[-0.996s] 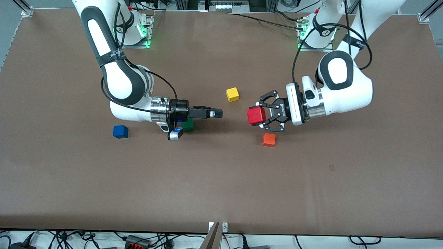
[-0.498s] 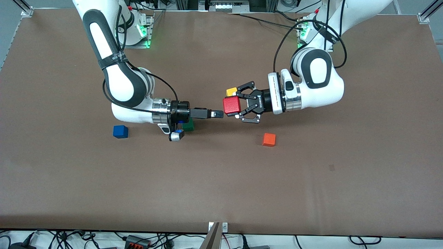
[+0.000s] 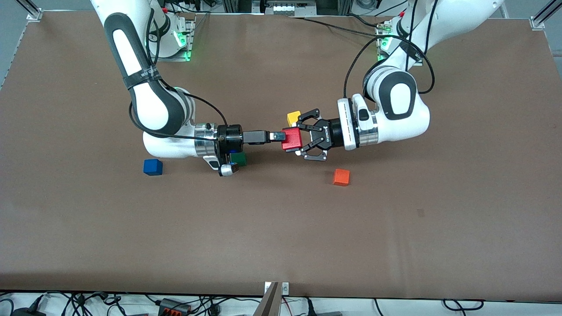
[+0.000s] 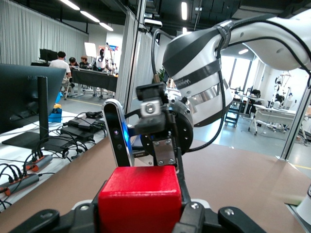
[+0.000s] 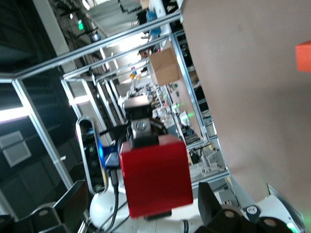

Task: Pass red block to right arm, stack on blue
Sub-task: 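Bring the red cube into the open right gripper and close it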

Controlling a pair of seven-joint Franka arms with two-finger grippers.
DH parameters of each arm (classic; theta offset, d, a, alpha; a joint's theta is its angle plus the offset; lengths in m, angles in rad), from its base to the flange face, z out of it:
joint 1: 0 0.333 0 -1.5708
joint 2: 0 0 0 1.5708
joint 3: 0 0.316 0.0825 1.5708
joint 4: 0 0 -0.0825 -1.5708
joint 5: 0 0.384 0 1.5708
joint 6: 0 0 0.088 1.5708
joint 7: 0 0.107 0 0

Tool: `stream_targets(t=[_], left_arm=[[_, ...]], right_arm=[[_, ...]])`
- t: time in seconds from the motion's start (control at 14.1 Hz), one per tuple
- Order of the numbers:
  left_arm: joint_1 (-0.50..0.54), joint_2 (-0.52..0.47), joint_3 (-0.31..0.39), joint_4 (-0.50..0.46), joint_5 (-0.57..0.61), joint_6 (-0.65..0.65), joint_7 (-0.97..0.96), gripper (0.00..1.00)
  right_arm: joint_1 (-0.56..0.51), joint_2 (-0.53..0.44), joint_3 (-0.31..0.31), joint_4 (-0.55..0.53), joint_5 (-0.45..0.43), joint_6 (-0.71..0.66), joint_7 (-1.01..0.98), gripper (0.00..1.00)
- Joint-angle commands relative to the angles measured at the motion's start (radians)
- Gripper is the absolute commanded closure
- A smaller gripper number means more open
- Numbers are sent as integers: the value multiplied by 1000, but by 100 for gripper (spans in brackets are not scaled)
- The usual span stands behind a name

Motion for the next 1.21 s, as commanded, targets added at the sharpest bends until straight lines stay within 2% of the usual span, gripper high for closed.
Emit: stream_targets(t=[0.0, 0.28, 0.64, 0.78, 0.93, 1.14], left_arm=[[-25, 23, -8, 32, -53, 78, 107, 86], [-25, 23, -8, 32, -51, 78, 109, 86], [-25, 23, -8, 32, -50, 78, 110, 86], [-25, 23, -8, 32, -50, 78, 109, 86], [-24, 23, -8, 32, -50, 78, 110, 86], [-24, 21, -8, 32, -48, 78, 110, 86]], right_arm=[[-22, 19, 2, 2, -15, -52, -52, 0], [-32, 24, 1, 3, -9, -66, -94, 0], [-29, 105, 2, 57, 2, -70, -158, 0], [-29, 107, 4, 65, 6, -70, -140, 0], [-25, 107, 4, 65, 72, -113, -129, 0], [-20, 105, 4, 65, 91, -119, -128, 0]])
